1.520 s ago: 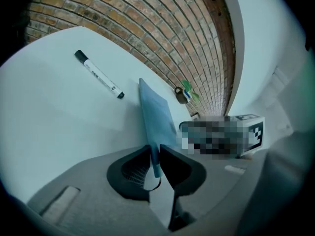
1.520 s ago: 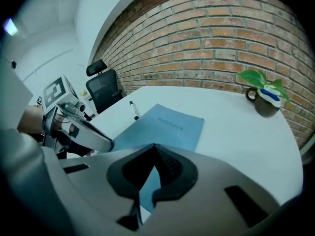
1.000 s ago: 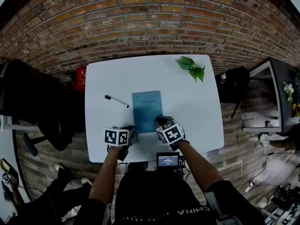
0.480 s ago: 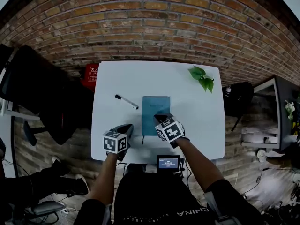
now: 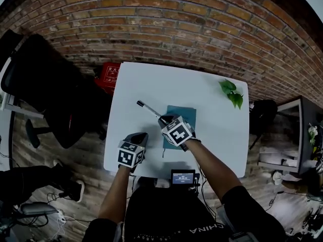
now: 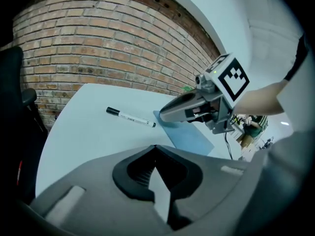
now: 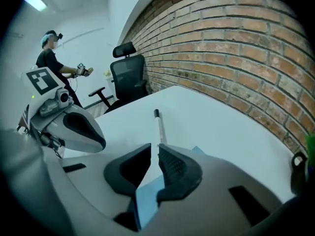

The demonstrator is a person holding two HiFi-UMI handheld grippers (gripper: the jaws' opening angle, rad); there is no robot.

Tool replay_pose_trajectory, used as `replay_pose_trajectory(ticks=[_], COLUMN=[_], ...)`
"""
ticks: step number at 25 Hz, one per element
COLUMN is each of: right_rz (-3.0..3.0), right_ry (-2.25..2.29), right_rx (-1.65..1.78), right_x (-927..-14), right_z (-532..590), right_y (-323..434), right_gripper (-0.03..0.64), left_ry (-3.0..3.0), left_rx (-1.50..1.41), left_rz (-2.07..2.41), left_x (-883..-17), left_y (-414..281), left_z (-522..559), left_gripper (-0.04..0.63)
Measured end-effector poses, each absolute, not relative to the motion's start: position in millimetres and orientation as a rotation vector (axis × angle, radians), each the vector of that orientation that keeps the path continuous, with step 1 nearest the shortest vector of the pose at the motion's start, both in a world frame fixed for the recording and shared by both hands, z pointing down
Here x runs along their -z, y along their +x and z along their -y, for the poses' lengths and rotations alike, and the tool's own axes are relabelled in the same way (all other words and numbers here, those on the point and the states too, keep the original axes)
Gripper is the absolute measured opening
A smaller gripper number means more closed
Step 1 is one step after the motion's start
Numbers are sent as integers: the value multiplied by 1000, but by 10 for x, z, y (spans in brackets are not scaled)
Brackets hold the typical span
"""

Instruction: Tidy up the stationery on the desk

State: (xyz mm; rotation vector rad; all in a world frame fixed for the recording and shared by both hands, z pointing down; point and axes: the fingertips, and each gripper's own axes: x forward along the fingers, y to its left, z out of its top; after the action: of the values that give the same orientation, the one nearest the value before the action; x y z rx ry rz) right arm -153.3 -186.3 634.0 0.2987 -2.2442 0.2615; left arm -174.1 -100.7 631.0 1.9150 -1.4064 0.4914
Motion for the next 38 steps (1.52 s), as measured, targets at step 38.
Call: replay_pose_trajectory(ticks=[38], right_rz=[2179], right_ry=[444], right_rx=[-328], right_x=[-6346], right_z=[2236], right_y=[-1204], right_gripper=[74], left_ry=[1968], left_rx=[-569], left_rz=[1352], left_x=[-6356], left_y=[-1655], left_z=[991], left_gripper=[11])
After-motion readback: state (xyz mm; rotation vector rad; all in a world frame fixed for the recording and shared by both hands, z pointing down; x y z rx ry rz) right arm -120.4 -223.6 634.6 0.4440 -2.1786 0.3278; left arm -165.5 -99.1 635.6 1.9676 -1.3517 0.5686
